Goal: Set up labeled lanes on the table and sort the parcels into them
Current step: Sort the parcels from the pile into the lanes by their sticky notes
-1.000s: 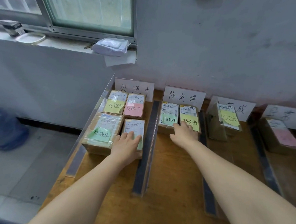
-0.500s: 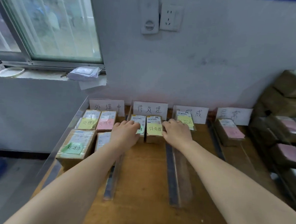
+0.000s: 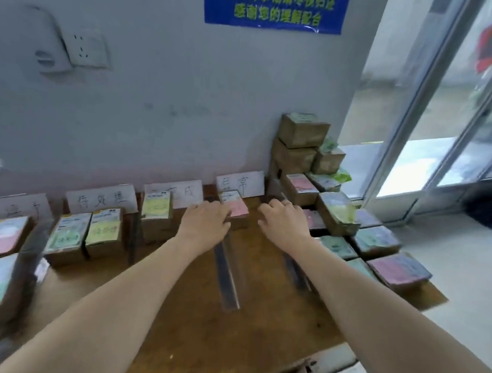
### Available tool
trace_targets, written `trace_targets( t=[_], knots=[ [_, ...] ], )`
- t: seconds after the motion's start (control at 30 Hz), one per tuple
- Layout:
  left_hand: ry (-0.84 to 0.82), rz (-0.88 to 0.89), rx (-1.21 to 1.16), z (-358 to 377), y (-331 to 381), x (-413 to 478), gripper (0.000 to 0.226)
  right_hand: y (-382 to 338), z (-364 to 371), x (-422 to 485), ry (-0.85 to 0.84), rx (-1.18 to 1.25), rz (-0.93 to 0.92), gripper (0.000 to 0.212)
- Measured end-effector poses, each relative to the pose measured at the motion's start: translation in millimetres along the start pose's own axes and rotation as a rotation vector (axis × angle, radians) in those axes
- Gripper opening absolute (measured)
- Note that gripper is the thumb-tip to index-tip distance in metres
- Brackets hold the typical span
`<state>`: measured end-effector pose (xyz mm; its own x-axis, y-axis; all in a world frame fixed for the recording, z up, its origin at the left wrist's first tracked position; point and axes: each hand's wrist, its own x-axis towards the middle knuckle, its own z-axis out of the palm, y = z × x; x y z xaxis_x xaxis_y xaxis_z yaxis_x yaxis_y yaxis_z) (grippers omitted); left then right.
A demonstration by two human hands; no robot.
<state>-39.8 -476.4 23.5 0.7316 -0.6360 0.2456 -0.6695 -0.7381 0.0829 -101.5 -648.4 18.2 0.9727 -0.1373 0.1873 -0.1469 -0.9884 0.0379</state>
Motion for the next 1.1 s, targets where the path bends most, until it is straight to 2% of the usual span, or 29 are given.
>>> trace_targets(
  t=[0.23,0.43,0.73,0.97,1.1],
  knots=[
    [-0.008,0.202,-0.068,33.3,101.1,69.2,0.023,122.7,12.7,-33.4,-0.050,0.039,0.228,0.033],
    [-0.016,0.310,-0.138,69.0,152.0,144.4,0.024,206.5,15.0,-21.9,-0.133,0.039,0.385,0.036],
    [-0.105,0.271,-0.195,113.8,174.3,221.9,0.021,280.5,50.4,19.3,-0.187,0.162,0.508,0.039],
    [-0.142,0.175,-0.174,133.9,172.0,244.2,0.020,295.2,96.4,74.6,-0.360,0.269,0.410,0.050],
    [-0.183,0.058,-0.136,141.2,174.8,249.4,0.018,300.5,114.4,100.4,-0.445,0.321,0.337,0.059]
  ],
)
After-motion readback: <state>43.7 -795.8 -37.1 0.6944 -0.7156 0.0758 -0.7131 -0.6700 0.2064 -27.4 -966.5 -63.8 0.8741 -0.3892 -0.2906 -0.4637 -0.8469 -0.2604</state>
